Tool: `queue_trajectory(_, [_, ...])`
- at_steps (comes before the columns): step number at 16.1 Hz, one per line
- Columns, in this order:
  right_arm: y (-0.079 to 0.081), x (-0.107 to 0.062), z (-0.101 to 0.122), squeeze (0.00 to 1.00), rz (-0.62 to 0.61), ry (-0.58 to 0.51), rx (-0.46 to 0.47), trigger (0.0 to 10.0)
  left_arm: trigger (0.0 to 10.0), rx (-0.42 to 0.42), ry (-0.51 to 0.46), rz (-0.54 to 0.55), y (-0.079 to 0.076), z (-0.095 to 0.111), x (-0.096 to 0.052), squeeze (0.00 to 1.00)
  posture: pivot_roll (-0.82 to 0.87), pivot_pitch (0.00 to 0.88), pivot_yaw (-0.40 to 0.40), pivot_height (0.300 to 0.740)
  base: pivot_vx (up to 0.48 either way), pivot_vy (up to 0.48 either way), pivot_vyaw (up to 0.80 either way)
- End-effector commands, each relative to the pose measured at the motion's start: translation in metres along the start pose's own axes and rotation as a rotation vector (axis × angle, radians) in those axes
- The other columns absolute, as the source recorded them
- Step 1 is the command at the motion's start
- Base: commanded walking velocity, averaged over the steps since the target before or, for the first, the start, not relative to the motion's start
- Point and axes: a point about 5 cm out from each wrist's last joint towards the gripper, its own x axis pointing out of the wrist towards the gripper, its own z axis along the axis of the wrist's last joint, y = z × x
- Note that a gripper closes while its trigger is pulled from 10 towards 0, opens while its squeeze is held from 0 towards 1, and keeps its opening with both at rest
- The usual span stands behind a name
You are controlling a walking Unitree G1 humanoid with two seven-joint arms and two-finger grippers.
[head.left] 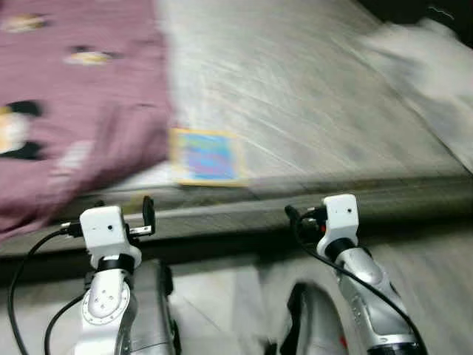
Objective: Clean up the room
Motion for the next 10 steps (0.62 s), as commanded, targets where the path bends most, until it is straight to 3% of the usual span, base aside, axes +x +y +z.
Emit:
queue_trajectory(1, [-0.0011, -0.0001, 0.0008, 0.00, 0.007, -0.008, 0.000, 10.0, 10.0, -0.008, 0.000, -0.008, -0.0012, -0.0009, 0.0003, 0.00, -0.03, 0.149, -0.115, 0.496, 0.356, 0.000, 0.67])
queue_trajectory(3, [-0.0011, 0.0010, 0.0006, 0.00, 0.007, -0.007, 0.000, 10.0, 10.0, -0.010, -0.003, -0.011, -0.0017, -0.0006, 0.0016, 0.00, -0.03, 0.147, -0.114, 0.496, 0.360, 0.000, 0.43])
queue_trajectory(7, [-0.0020, 0.0023, 0.0010, 0.00, 0.001, -0.006, 0.002, 10.0, 10.0, -0.021, 0.006, -0.012, -0.0021, -0.0015, 0.0028, 0.00, -0.03, 0.151, -0.112, 0.496, 0.328, 0.000, 0.00])
queue_trajectory(10, [-0.0037, 0.0027, 0.0010, 0.00, -0.008, -0.008, 0.003, 10.0, 10.0, -0.021, 0.039, 0.001, -0.0034, -0.0066, 0.0035, 0.00, -0.03, 0.152, -0.113, 0.496, 0.000, 0.000, 0.00])
